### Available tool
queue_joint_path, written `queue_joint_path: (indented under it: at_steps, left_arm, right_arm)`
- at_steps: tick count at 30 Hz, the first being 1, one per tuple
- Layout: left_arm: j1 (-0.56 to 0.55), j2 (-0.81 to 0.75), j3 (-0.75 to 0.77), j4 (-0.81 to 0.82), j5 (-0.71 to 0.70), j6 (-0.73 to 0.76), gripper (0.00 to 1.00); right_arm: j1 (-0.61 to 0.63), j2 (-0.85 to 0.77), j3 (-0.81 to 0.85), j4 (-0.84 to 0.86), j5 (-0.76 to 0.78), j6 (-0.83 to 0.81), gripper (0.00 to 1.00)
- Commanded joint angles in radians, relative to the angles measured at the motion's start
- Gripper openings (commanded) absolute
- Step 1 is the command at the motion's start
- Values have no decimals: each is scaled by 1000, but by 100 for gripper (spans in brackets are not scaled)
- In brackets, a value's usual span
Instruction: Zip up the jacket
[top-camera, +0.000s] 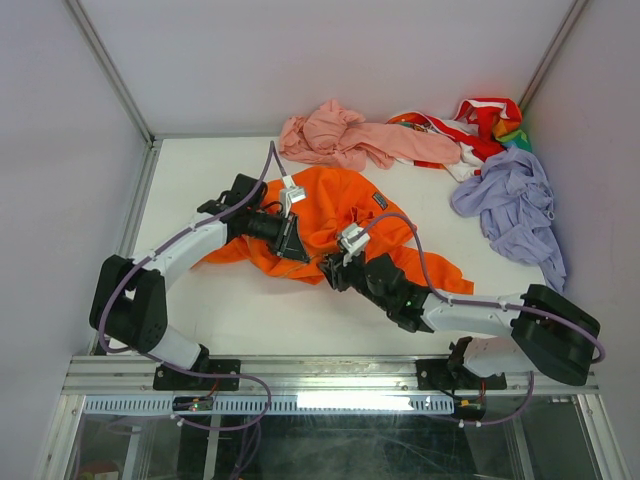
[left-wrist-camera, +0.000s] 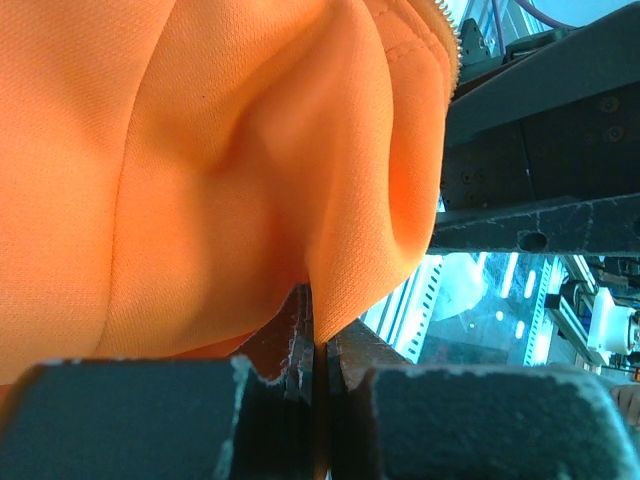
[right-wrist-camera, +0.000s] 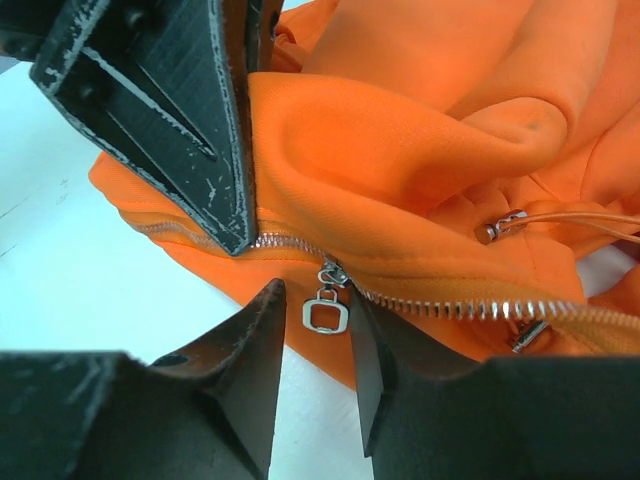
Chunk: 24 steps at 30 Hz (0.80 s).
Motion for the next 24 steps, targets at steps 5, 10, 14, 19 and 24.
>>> queue_joint_path:
  at_steps: [5, 10, 14, 19, 24]
  left_arm:
    - [12, -55, -8, 22, 13, -10, 0]
    - [12, -64, -10, 10, -22, -10, 0]
    - [12, -65, 1, -47, -95, 0, 0]
    - [14, -84, 13, -112, -179, 17, 0]
    - [13, -144, 24, -148, -219, 19, 0]
  right_arm:
    - [0, 18, 38, 75, 54, 8, 19]
    - [-3, -27, 34, 20, 59, -39, 0]
    - [-27, -88, 59, -94, 80, -101, 0]
    - [-153, -183, 89, -260, 77, -192, 0]
    - [-342, -235, 139, -399, 119, -238, 0]
